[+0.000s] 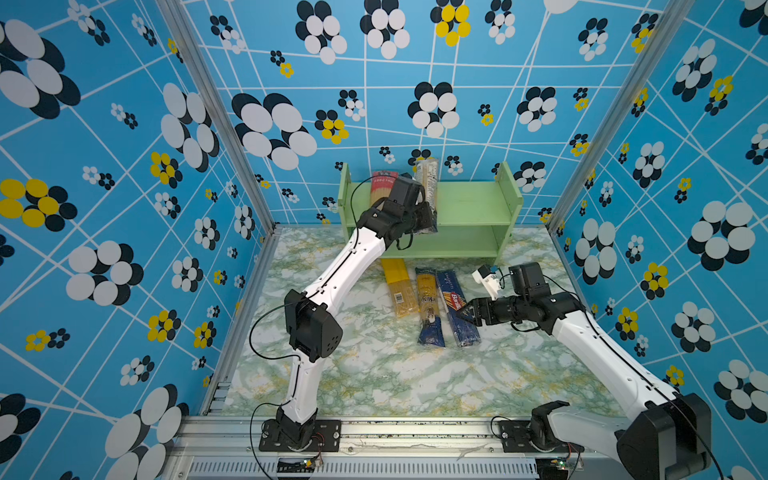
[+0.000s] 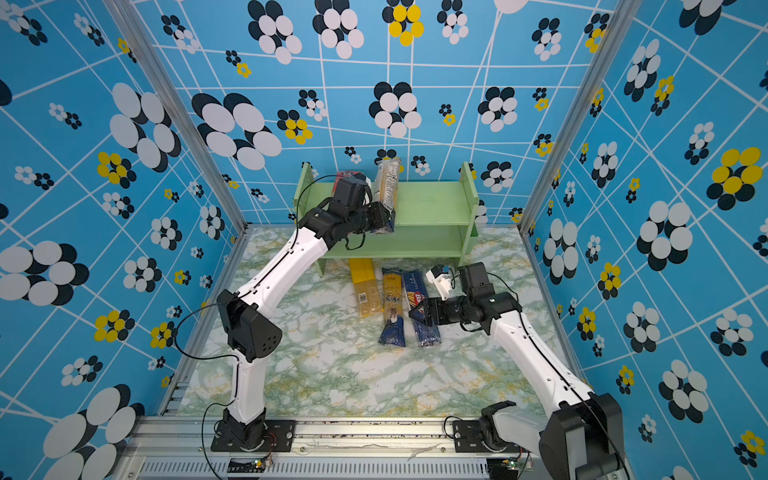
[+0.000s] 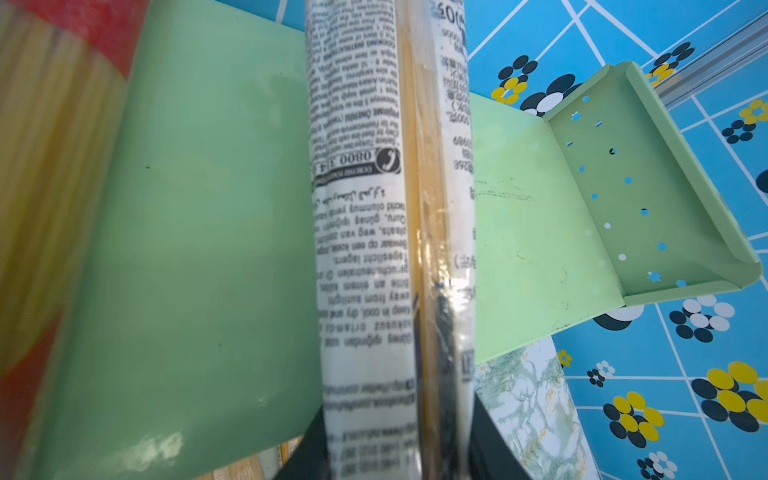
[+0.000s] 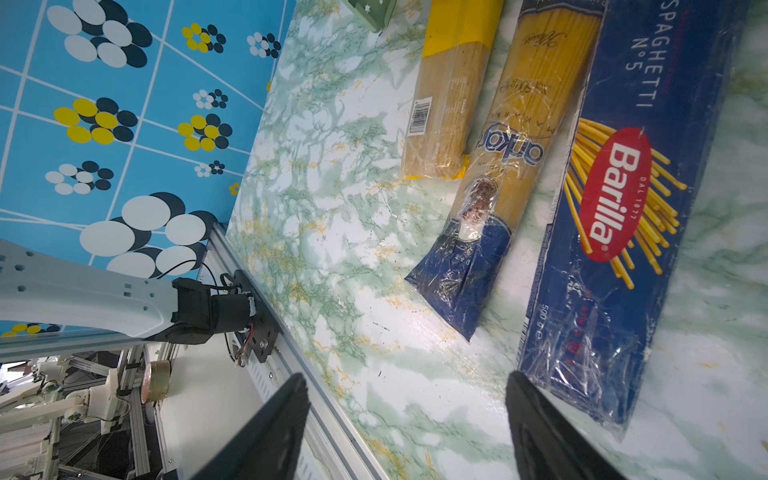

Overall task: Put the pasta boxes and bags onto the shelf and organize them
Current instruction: 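Set the bag upright on the upper tier beside the red bag and release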

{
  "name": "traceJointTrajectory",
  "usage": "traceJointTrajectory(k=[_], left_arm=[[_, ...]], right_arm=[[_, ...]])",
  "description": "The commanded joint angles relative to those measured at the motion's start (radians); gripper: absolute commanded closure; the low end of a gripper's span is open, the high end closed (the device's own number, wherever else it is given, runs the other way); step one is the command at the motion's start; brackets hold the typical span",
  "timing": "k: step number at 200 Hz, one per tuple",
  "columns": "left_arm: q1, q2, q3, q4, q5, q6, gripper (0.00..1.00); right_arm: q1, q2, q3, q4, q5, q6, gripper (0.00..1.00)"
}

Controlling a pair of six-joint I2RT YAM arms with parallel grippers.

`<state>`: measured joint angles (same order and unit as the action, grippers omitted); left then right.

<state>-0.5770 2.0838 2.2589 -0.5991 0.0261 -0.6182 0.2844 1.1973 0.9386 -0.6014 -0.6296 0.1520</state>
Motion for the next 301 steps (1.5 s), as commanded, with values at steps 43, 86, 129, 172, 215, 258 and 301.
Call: traceJointTrajectory(k=[43, 86, 129, 172, 215, 258, 301], left_arm=[[0.013, 0.004, 0.064, 0.151, -0.006, 0.003, 0.53], [0.013, 0.006, 0.064, 0.157, 0.010, -0.001, 0.51], [0.009, -0.018, 0.059, 0.156, 0.021, 0.016, 0.47], [0.000, -0.120, -0.047, 0.191, 0.043, 0.050, 0.38], [-0.021, -0.321, -0.321, 0.304, 0.084, 0.082, 0.33], [-0.038, -0.554, -0.657, 0.397, 0.123, 0.071, 0.29], [-0.042, -0.765, -0.949, 0.397, 0.146, 0.050, 0.27]], right_arm=[[-0.007, 0.016, 0.034, -0.013, 0.002, -0.016, 0.23], [-0.007, 0.015, 0.037, -0.021, 0.001, -0.020, 0.23], [-0.007, 0.013, 0.036, -0.019, 0.014, -0.012, 0.22], [-0.007, 0.016, 0.029, -0.012, 0.078, 0.015, 0.22], [-0.007, 0.030, 0.007, 0.002, 0.159, 0.057, 0.21], [-0.004, 0.015, -0.037, 0.027, 0.219, 0.090, 0.21], [0.033, -0.062, -0.116, 0.103, 0.282, 0.197, 0.20]])
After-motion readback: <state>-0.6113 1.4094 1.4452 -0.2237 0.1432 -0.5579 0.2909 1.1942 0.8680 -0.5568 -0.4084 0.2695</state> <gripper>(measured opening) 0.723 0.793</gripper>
